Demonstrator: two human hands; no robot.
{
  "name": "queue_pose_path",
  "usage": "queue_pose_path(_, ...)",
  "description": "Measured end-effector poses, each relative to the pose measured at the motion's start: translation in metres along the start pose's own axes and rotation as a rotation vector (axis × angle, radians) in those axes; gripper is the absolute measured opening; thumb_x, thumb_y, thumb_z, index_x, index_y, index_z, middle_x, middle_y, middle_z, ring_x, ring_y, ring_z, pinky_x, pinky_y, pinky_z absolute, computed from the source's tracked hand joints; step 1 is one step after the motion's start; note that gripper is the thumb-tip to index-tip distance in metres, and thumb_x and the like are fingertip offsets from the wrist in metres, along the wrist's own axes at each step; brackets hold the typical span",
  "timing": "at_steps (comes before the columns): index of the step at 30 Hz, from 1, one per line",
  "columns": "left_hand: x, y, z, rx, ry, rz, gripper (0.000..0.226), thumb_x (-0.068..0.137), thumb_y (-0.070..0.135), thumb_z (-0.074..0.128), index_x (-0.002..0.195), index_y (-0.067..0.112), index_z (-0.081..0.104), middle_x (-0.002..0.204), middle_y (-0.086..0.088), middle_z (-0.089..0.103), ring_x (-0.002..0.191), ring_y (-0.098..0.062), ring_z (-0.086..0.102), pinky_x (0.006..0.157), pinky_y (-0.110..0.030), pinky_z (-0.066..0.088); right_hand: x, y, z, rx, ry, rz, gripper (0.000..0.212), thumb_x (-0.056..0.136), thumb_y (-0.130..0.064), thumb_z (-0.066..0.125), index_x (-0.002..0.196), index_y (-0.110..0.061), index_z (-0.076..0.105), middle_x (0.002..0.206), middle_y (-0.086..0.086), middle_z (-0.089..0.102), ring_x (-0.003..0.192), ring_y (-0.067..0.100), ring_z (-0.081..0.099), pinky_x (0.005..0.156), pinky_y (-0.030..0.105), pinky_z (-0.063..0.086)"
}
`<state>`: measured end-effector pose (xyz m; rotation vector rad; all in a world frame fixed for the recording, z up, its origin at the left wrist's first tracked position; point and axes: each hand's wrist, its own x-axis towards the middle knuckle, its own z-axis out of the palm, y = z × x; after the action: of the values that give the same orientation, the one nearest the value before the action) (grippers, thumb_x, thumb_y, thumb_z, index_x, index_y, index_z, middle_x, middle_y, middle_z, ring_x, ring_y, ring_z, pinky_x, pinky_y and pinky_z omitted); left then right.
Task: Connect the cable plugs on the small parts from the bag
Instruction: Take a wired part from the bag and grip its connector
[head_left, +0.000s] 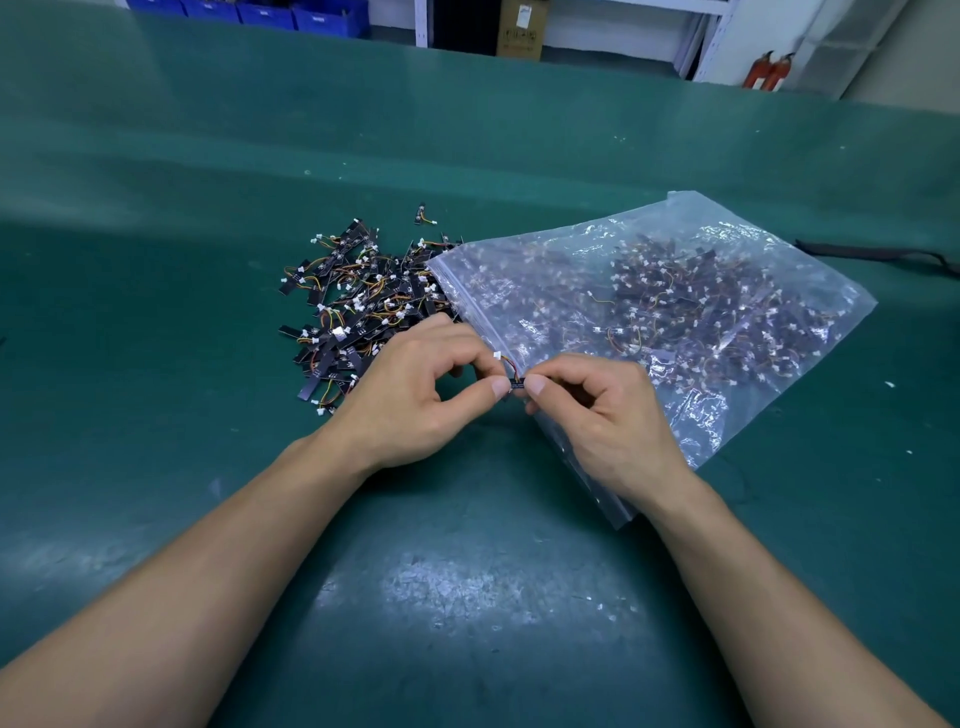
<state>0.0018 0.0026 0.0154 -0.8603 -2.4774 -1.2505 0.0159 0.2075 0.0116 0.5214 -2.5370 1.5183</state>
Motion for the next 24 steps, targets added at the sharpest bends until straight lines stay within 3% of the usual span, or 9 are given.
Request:
queue_pose_path(2,0.0004,0.0002,0.0007,0.012,-0.002,0.013,0.013,0.089,0.019,0.067,0.08,0.011,0.071,0.079,0.007,0.064,0.078,-0.019,0.05,0.073,-0.033,0.044,-0.0007,0.0001,-0.0009,0.003,-0.007,0.01,0.021,0.09,-0.025,0.062,0.077,-0.015,0.075,0.065,-0.01,0.066,0.053,0.007,0.048,0.055,0.019,0.037)
queue_pose_path(5,0.0009,0.0,0.0016,0.036,-0.011,0.03,0.012,0.088,0.016,0.067,0.079,0.01,0.07,0.078,0.004,0.063,0.077,-0.019,0.05,0.073,-0.035,0.045,-0.0011,-0.0003,-0.0011,-0.03,-0.003,-0.001,0.022,0.089,-0.025,0.061,0.074,-0.015,0.074,0.063,-0.006,0.065,0.053,0.004,0.046,0.056,0.017,0.034)
queue_pose_path(14,0.002,-0.0021,0.0036,-0.007,-0.029,0.026,0.008,0.088,0.016,0.066,0.082,0.016,0.071,0.082,0.007,0.065,0.079,-0.023,0.056,0.078,-0.043,0.046,-0.0002,0.0005,0.0012,-0.09,-0.028,-0.045,0.021,0.093,-0.022,0.062,0.081,-0.014,0.077,0.068,-0.006,0.07,0.061,0.023,0.062,0.061,0.038,0.049)
queue_pose_path(19,0.0015,-0.0034,0.0029,-0.026,-0.029,-0.012,0.011,0.087,0.017,0.066,0.076,0.014,0.068,0.076,0.011,0.062,0.077,-0.017,0.052,0.076,-0.036,0.045,-0.0011,-0.0002,0.0021,-0.112,-0.051,-0.097,0.018,0.091,-0.023,0.064,0.079,-0.015,0.075,0.067,-0.009,0.066,0.056,0.011,0.053,0.057,0.019,0.038)
queue_pose_path(24,0.0019,-0.0018,0.003,-0.021,-0.034,-0.002,0.011,0.088,0.019,0.066,0.078,0.015,0.068,0.078,0.016,0.06,0.076,-0.016,0.052,0.076,-0.034,0.045,-0.0009,0.0002,0.0014,-0.1,-0.044,-0.103,0.02,0.091,-0.022,0.064,0.078,-0.012,0.075,0.066,-0.005,0.066,0.057,0.016,0.055,0.057,0.025,0.041)
